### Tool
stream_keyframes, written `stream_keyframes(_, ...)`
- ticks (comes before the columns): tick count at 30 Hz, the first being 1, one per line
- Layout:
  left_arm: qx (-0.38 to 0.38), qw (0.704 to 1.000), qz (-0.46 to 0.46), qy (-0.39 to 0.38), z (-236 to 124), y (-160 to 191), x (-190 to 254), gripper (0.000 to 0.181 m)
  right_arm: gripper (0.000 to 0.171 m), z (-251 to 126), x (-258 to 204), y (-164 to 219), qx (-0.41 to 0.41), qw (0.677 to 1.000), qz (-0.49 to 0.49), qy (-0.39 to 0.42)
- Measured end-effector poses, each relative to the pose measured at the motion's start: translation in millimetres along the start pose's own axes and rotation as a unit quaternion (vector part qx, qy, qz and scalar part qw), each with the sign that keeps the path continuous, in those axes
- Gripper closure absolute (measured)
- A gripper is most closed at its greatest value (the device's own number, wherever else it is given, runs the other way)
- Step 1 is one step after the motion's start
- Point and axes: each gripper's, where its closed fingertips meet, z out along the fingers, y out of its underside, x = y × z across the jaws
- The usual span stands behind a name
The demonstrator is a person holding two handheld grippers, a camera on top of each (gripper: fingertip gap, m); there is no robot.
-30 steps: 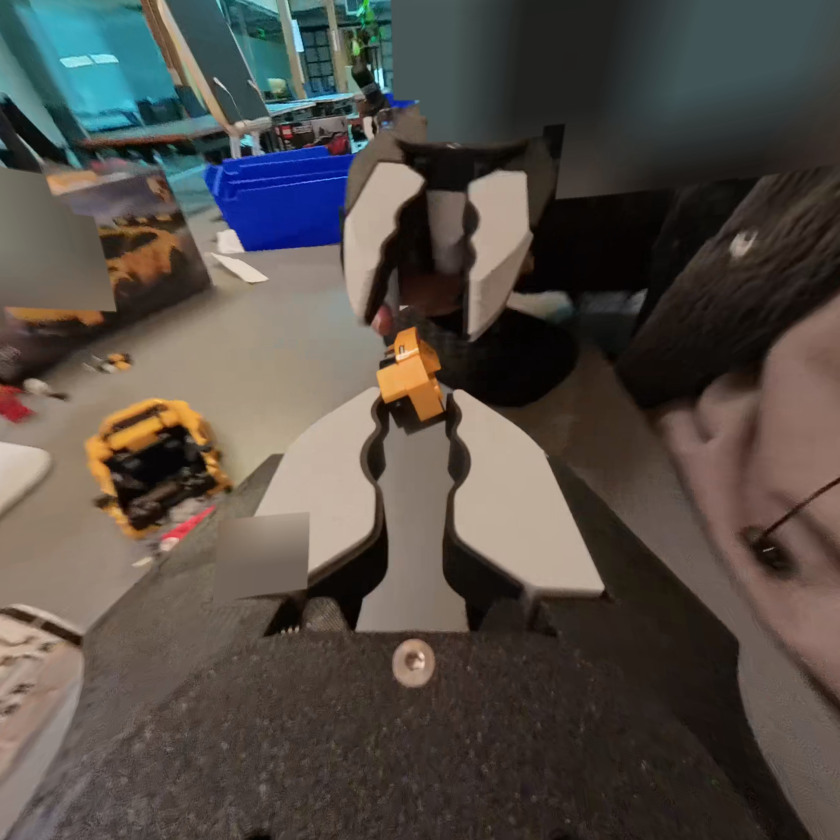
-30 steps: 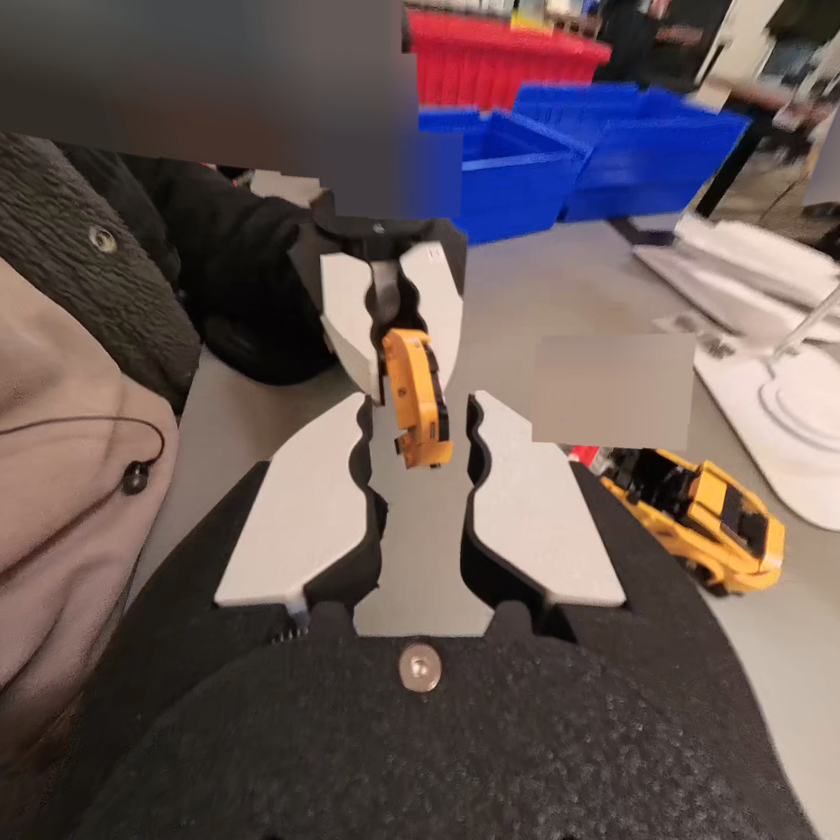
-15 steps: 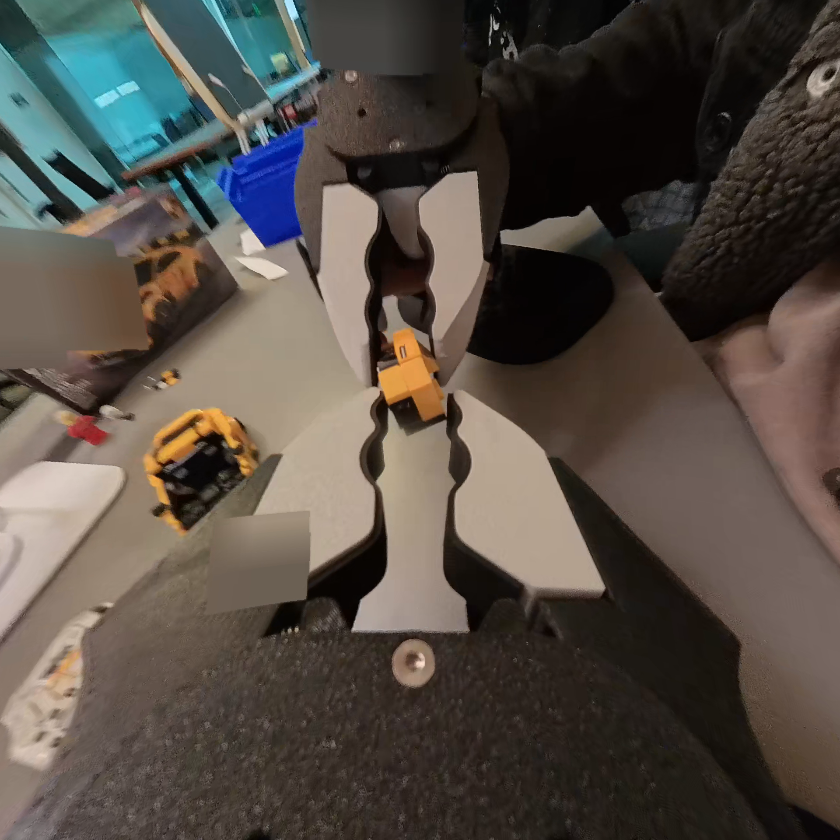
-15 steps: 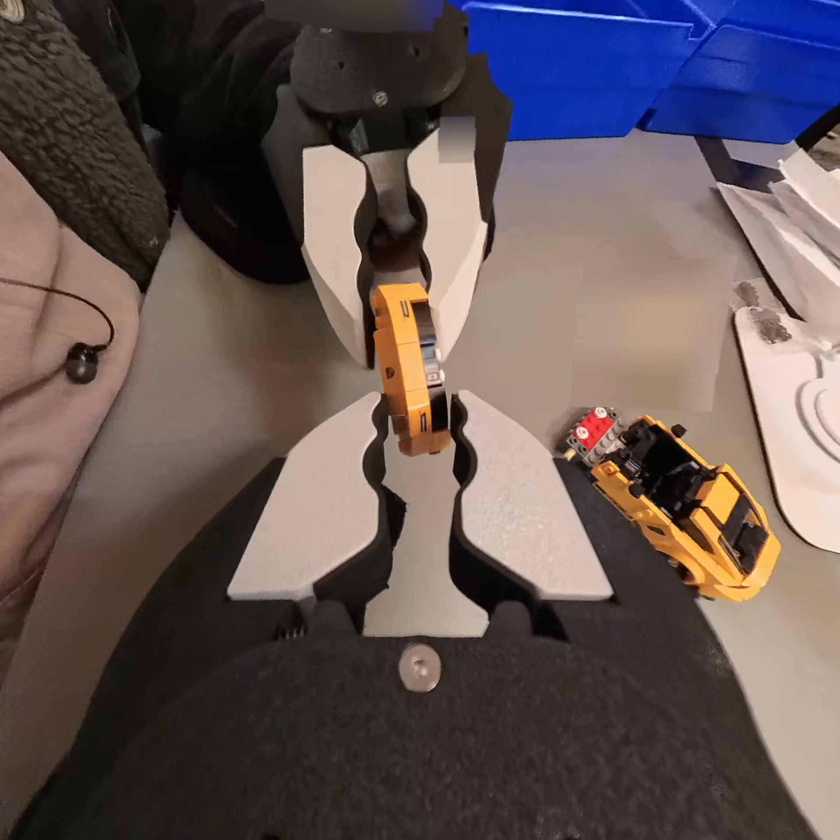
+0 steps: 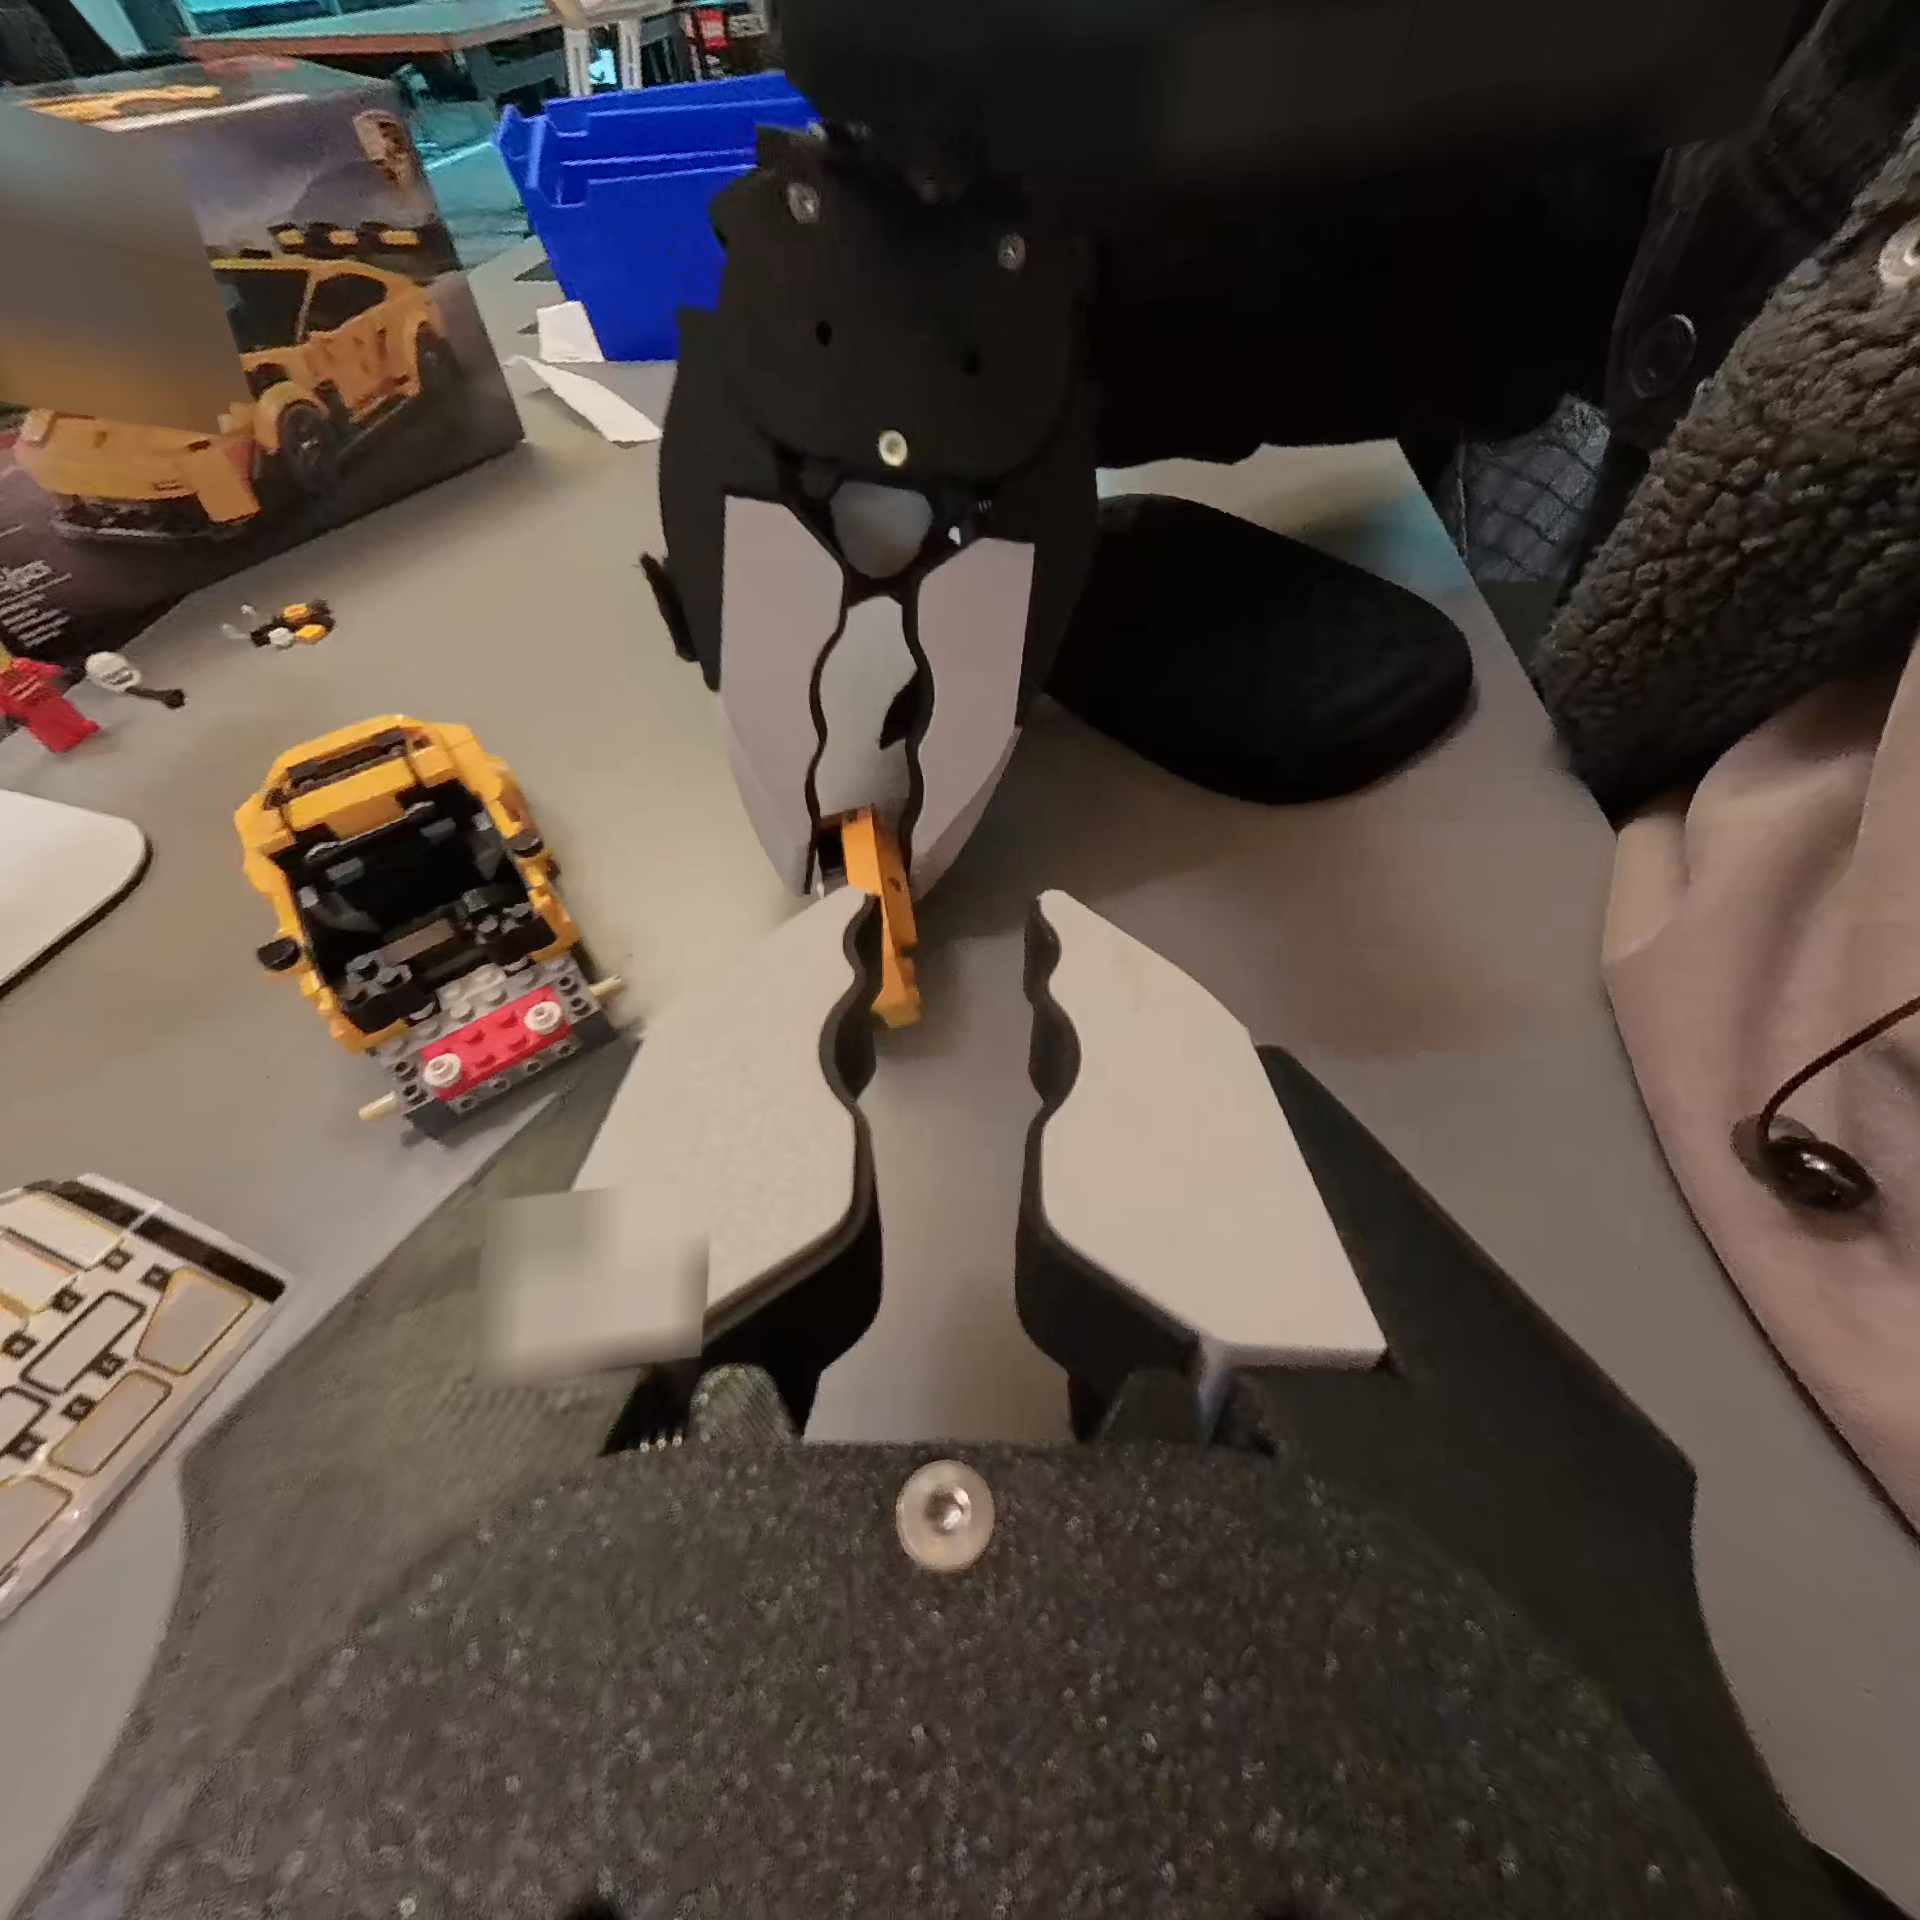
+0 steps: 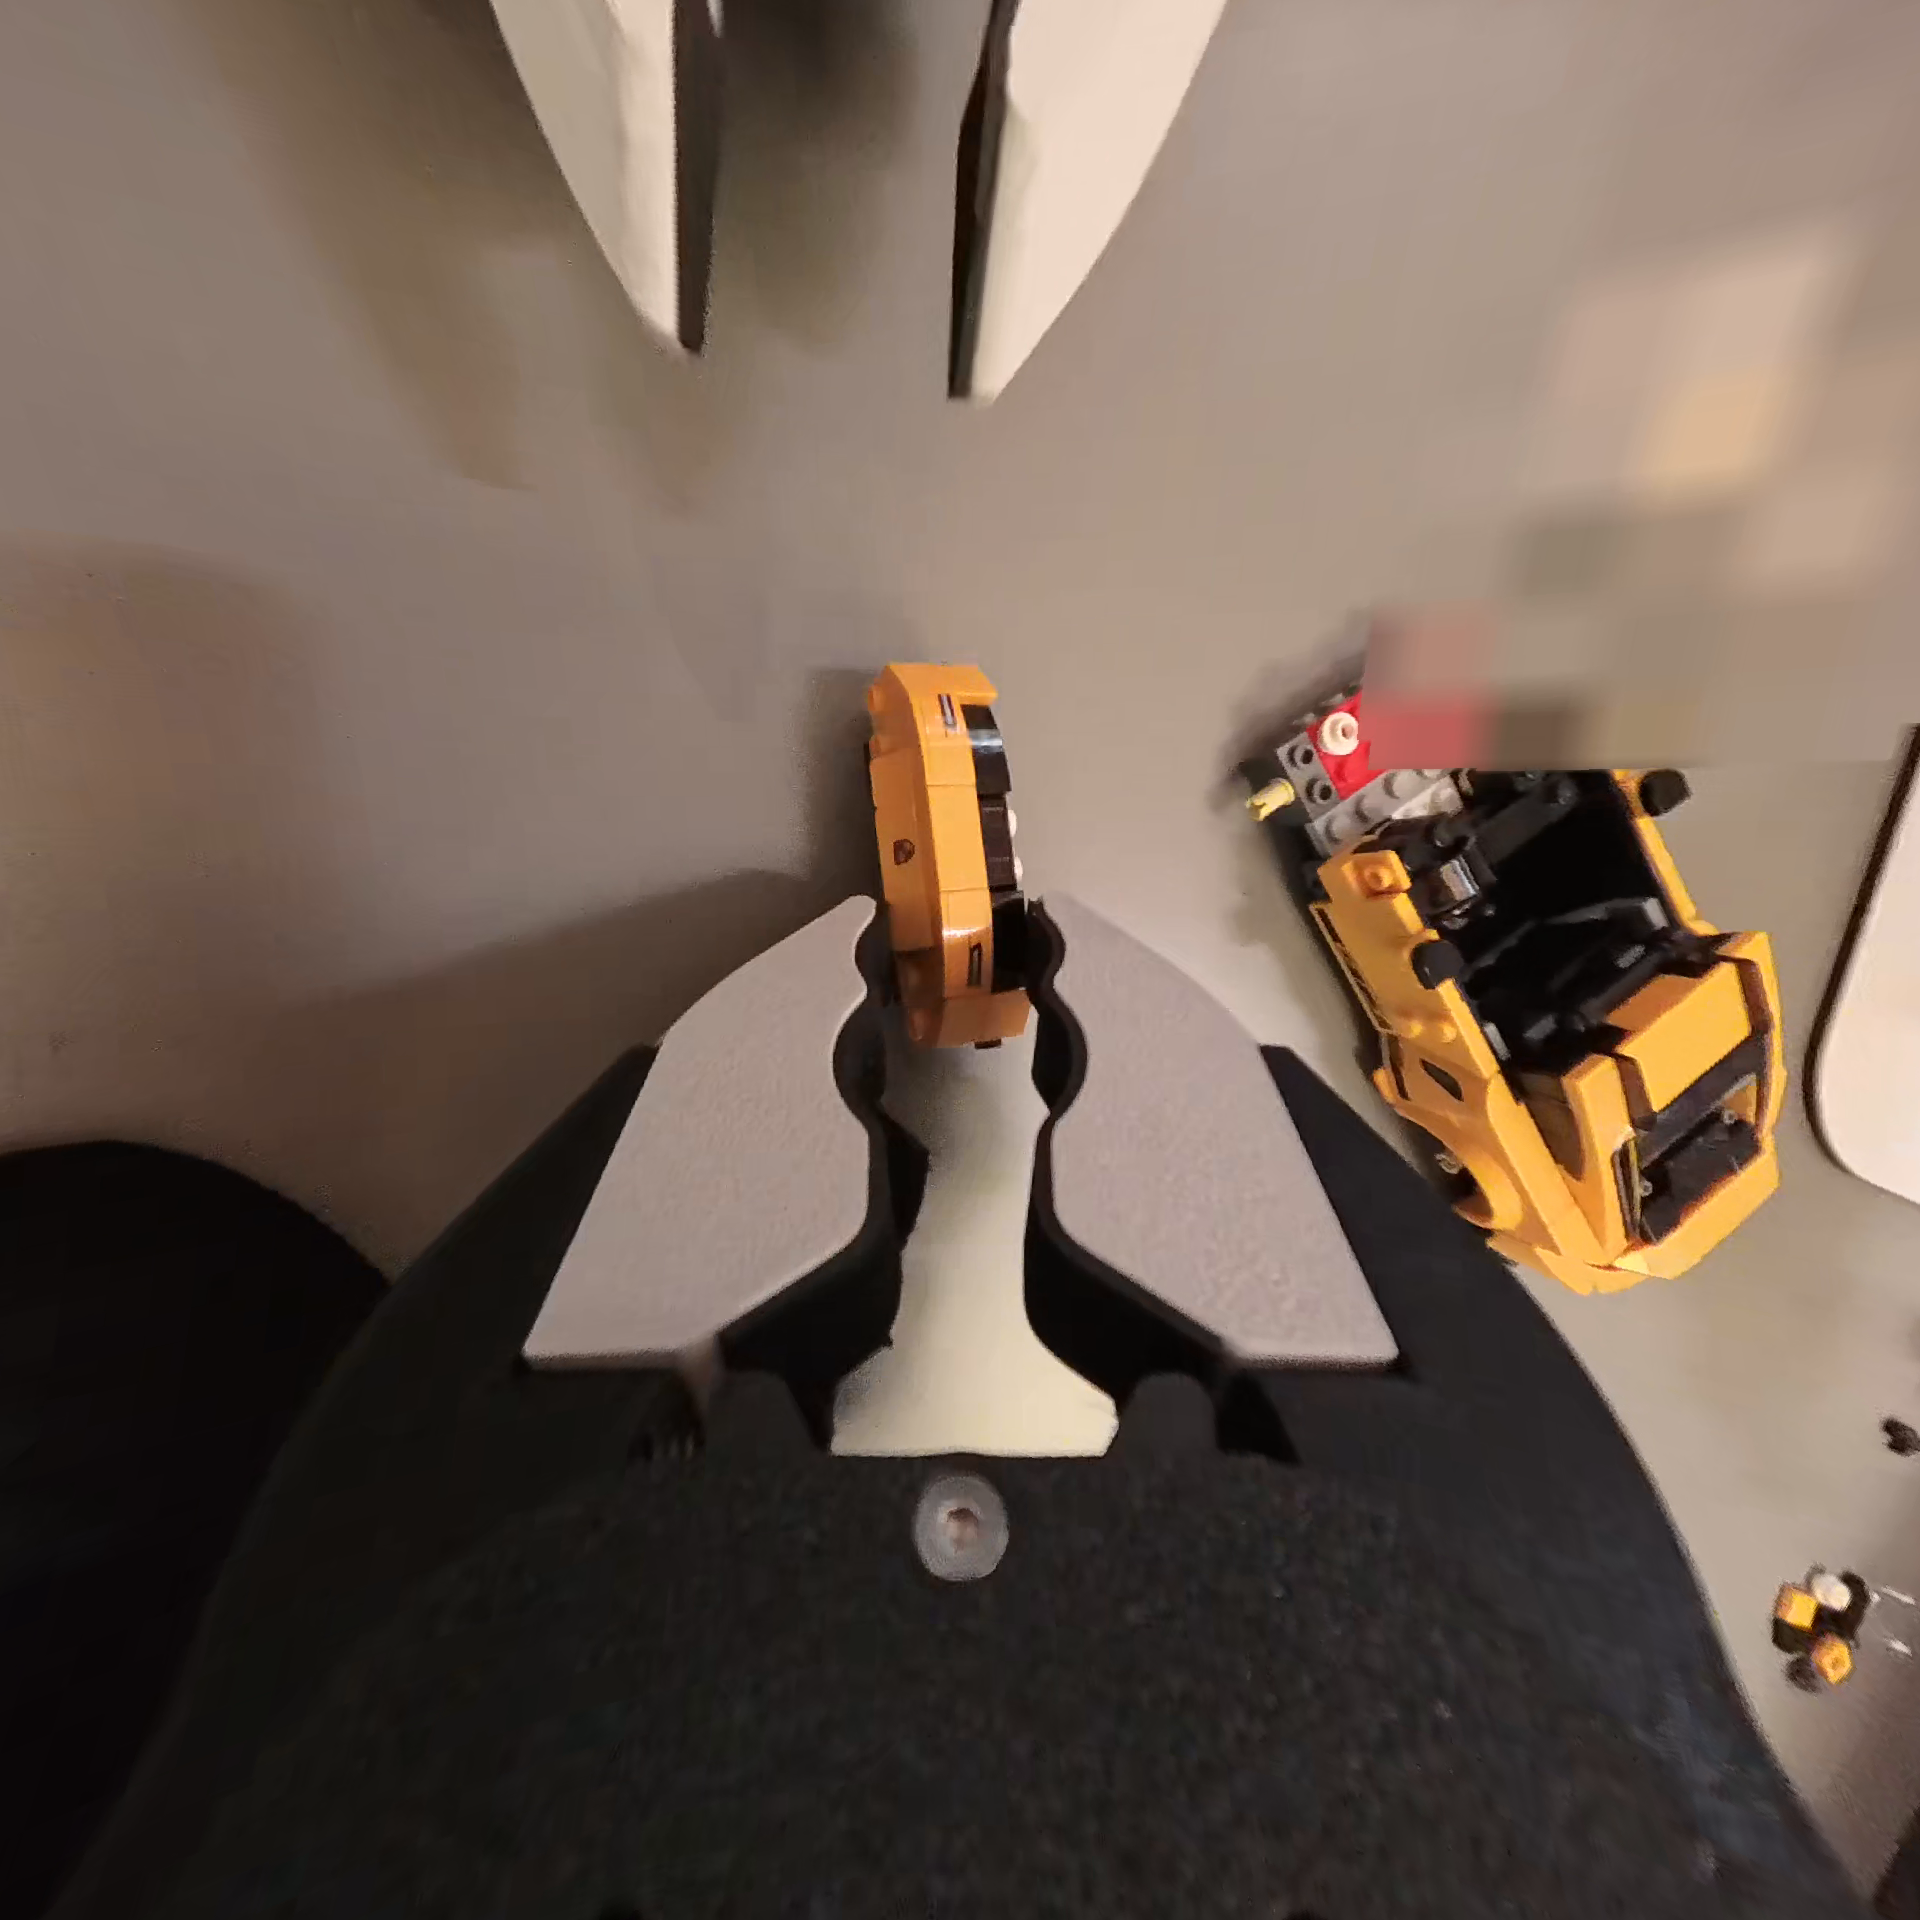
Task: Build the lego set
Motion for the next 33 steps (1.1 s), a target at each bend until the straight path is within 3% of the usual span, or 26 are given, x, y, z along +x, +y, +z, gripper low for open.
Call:
stream_keyframes(6, 0.042, 0.997, -0.060, -0.039, -8.5, -6.0, -26.5, 0.157, 0.140, 4.0, 2.5, -5.1, 0.025, 0.999, 0.032, 0.007)
stream_keyframes(10, 0.074, 0.988, -0.095, -0.092, -18.2, -17.1, -61.2, 0.159, 0.129, -25.1, 20.1, -18.2, 0.130, 0.985, 0.109, 0.033)
stream_keyframes(13, 0.101, 0.975, -0.120, -0.155, -25.6, -35.0, -103.6, 0.163, 0.129, -64.9, 68.1, -22.4, 0.246, 0.942, 0.184, 0.135)
stream_keyframes(16, 0.150, 0.954, -0.144, -0.217, -35.8, -43.2, -142.7, 0.169, 0.130, -96.8, 109.0, -1.6, 0.300, 0.890, 0.234, 0.251)
stream_keyframes(21, 0.104, 0.954, -0.083, -0.269, -53.3, -9.9, -150.4, 0.181, 0.134, -106.2, 122.5, 22.4, 0.353, 0.835, 0.297, 0.298)
stream_keyframes(24, 0.076, 0.953, -0.008, -0.295, -57.2, -7.3, -152.0, 0.181, 0.136, -102.2, 126.5, 29.2, 0.344, 0.835, 0.300, 0.307)
stream_keyframes(29, 0.029, 0.959, 0.017, -0.281, -46.4, 2.9, -144.2, 0.178, 0.138, -103.5, 124.1, 30.4, 0.354, 0.833, 0.312, 0.291)
stream_keyframes(30, 0.035, 0.961, 0.020, -0.272, -44.4, -1.3, -138.6, 0.178, 0.140, -104.7, 119.9, 23.9, 0.357, 0.840, 0.301, 0.278)
stream_keyframes(33, 0.058, 0.972, 0.021, -0.228, -33.6, -14.4, -115.5, 0.177, 0.141, -96.5, 91.1, 2.9, 0.300, 0.902, 0.229, 0.208)
